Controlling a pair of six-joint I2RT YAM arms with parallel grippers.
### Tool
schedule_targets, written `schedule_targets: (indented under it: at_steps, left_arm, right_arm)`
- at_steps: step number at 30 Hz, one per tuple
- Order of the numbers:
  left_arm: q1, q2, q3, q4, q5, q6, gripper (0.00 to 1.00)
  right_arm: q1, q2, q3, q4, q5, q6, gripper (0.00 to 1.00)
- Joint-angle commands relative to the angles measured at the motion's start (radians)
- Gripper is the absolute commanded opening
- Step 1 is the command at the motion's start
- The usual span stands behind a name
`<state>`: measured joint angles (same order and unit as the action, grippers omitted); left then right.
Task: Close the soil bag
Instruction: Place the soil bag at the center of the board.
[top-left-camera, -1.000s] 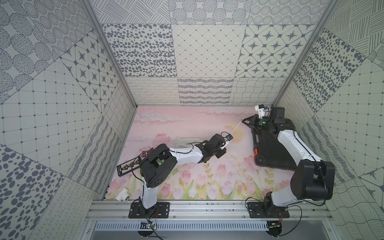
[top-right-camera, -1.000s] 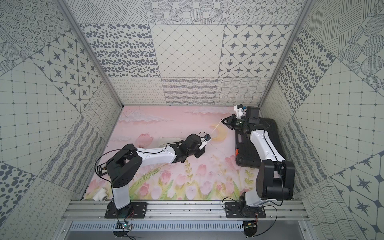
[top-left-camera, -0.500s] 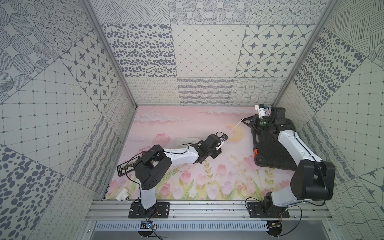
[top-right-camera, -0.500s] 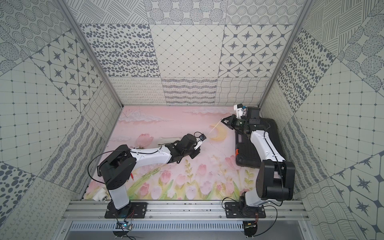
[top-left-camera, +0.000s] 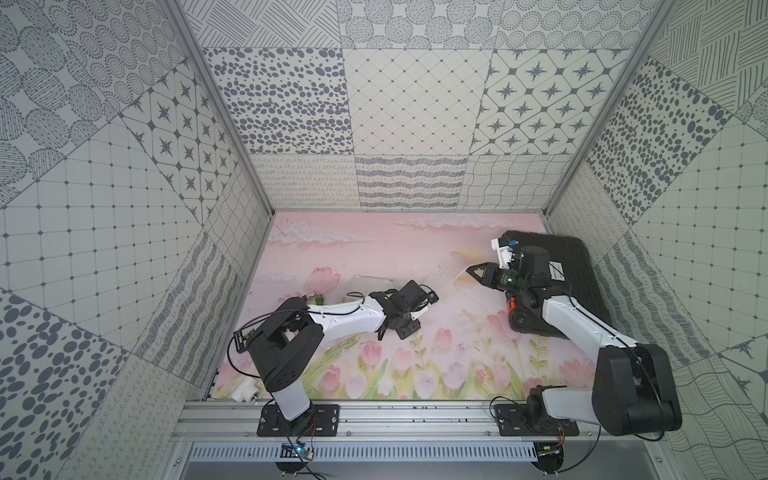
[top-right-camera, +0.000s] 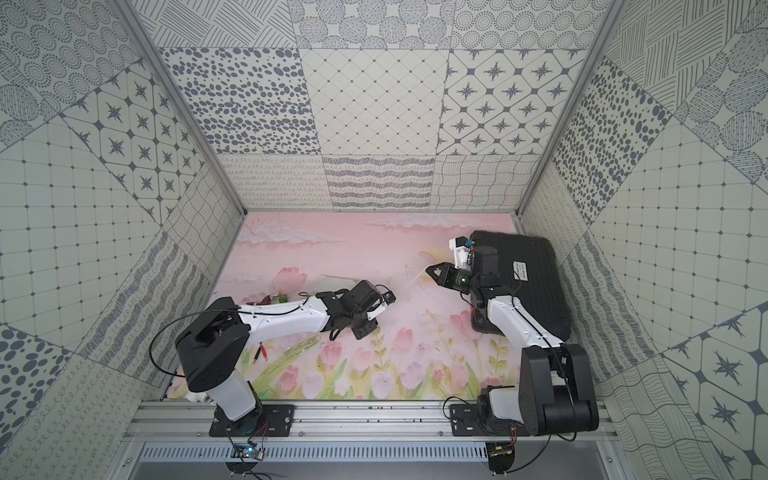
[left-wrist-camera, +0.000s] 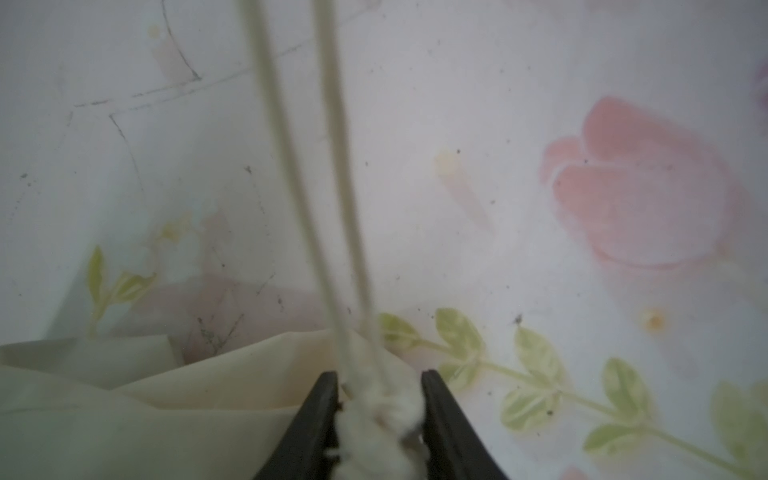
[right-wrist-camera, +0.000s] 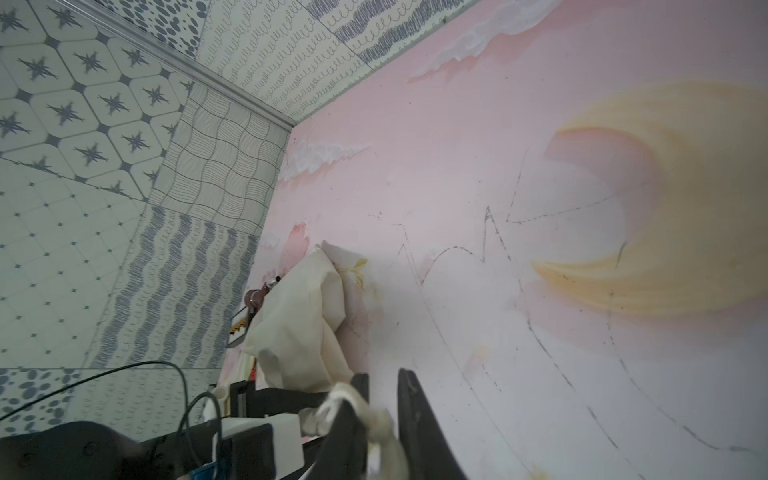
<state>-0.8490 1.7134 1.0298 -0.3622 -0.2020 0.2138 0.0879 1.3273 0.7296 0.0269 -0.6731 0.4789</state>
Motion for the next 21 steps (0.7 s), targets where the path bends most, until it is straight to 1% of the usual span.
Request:
schedule_targets:
  at_steps: [1,3,7,9,11,14,15,17,19,21]
  left_arm:
    - [0.001,-0.078,-0.013,-0.239,0.006,-0.005,0.55]
    - [0.0,-0.126,-0.004,-0.216,0.02,-0.016,0.63]
    - [0.003,-0.222,0.016,-0.166,0.016,-0.043,0.74]
    - [0.017,-0.272,0.014,-0.126,0.023,-0.066,0.8]
    - [0.056,-0.323,0.001,-0.077,0.047,-0.112,0.83]
    - [0.149,-0.407,-0.057,0.06,0.042,-0.196,0.88]
    - [0.19,-0.429,-0.086,0.109,0.023,-0.225,0.9]
    - [0.281,-0.485,-0.148,0.184,-0.015,-0.297,0.92]
    - [0.368,-0.529,-0.217,0.272,-0.083,-0.357,0.94]
    - [0.448,-0.572,-0.305,0.363,-0.172,-0.405,0.98]
  right_arm:
    - [0.0,-0.068,-0.01,0.079,0.072,-0.054,0.39]
    - [0.0,-0.105,-0.002,0.036,0.103,-0.076,0.53]
    - [-0.002,-0.195,0.023,-0.072,0.2,-0.145,0.79]
    - [-0.003,-0.25,0.008,-0.081,0.275,-0.177,0.88]
    - [-0.005,-0.294,-0.01,-0.086,0.388,-0.212,0.96]
    - [-0.008,-0.327,-0.035,-0.091,0.583,-0.282,0.97]
    - [-0.007,-0.326,-0.044,-0.086,0.654,-0.305,0.97]
    - [-0.011,-0.314,-0.063,-0.061,0.758,-0.34,0.97]
    - [-0.014,-0.297,-0.103,0.018,0.823,-0.361,0.97]
    - [-0.015,-0.278,-0.159,0.122,0.831,-0.373,0.97]
